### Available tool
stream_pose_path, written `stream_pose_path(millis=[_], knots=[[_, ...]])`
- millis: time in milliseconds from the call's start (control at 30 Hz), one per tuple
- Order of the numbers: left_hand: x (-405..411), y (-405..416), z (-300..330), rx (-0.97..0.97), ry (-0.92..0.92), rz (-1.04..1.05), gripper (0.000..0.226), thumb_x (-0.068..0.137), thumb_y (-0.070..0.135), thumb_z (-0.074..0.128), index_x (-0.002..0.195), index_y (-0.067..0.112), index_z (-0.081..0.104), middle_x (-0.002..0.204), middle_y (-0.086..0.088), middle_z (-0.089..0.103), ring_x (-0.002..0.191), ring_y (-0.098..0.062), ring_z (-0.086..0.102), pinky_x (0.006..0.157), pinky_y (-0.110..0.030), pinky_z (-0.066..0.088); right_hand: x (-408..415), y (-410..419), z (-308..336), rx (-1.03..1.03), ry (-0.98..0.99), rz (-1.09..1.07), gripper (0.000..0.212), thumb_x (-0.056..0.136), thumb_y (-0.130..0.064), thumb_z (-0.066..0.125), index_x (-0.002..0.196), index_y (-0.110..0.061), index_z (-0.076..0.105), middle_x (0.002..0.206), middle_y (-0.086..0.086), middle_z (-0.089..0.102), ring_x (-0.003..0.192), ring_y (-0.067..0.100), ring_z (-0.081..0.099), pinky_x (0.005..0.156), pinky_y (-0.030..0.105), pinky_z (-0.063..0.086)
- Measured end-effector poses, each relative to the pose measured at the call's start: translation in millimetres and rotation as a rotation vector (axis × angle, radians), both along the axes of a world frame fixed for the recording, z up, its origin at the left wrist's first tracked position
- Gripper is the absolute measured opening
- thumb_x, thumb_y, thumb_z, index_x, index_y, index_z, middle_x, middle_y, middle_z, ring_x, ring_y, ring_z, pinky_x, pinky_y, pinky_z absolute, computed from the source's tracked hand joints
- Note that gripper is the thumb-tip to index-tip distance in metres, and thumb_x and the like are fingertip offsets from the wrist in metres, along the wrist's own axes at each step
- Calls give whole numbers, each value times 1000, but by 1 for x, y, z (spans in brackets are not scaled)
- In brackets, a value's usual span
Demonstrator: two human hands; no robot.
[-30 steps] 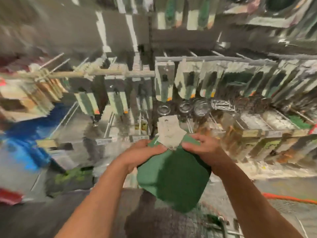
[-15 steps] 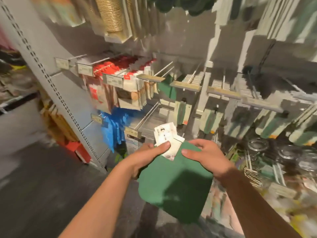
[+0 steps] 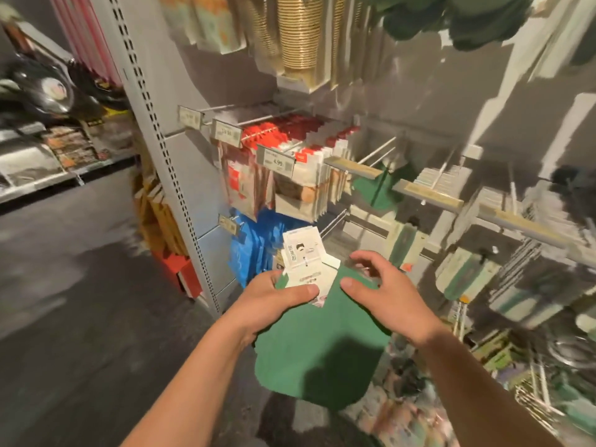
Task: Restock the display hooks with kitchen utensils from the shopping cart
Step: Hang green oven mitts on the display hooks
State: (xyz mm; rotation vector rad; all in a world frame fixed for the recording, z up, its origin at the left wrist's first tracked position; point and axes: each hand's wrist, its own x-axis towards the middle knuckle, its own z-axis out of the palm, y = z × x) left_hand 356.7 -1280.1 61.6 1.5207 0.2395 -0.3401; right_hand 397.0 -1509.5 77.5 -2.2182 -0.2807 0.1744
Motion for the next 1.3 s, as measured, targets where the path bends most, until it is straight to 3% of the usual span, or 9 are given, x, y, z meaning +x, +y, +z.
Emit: stream_pose_path(millis=[100,267,467,600,700,900,1033,1133,1300], knots=[[18,21,-3,-27,-36,28,31,86,16,83,116,15,74,107,-3,80,100,-24,77,94,-38,59,10,25,12,-255,-219,-11,47,88,-60,65,132,-42,60,130,-19,52,126,8,41,111,37,34],[50,67,-10,-128,-61,11,33,84,14,84,115,12,76,110,-9,79,107,-28,74,103,-43,55,32,94,22,-152,-231,3,28,89,-52,71,111,-34,72,102,-20,55,106,10,54,89,19,41],[72,114,-20,-267,-61,-176,57,79,40,78,127,11,73,126,-20,72,122,-38,67,111,-50,48,42,156,4,-114,-213,-180,42,71,-75,52,98,-42,55,110,-15,56,107,14,53,97,44,46],[93,129,-21,-168,-1,-213,61,63,51,84,112,14,80,116,-16,77,115,-37,70,110,-56,49,46,168,-2,-8,-171,-216,41,80,-59,68,90,-21,60,92,-7,60,85,12,54,76,32,46],[102,135,-22,-172,14,-264,65,56,57,85,106,15,81,113,-15,77,111,-37,72,108,-55,51,48,170,0,89,-57,-276,29,88,-41,77,88,-18,60,87,-2,63,76,12,54,68,34,45],[113,136,-28,-249,58,-270,114,35,69,98,126,6,68,122,-18,74,117,-40,69,109,-56,49,57,163,7,212,48,-388,26,91,-25,77,86,-15,54,82,0,64,67,11,49,52,19,38],[117,131,-19,-300,100,-264,95,51,59,94,124,4,68,120,-20,74,114,-39,71,109,-56,49,65,158,13,242,39,-436,25,89,-21,79,83,-17,55,87,-3,66,70,14,55,51,16,40],[121,129,-9,-309,118,-258,88,59,55,90,126,2,68,122,-23,73,115,-41,69,110,-59,48,72,157,14,243,21,-462,24,88,-24,80,84,-19,57,101,-2,71,87,19,64,68,35,50],[121,129,-7,-353,118,-309,89,67,58,91,133,3,66,135,-26,65,128,-46,60,116,-62,40,78,146,12,181,13,-463,30,92,-27,76,94,-6,55,89,-3,65,73,10,52,55,25,37]])
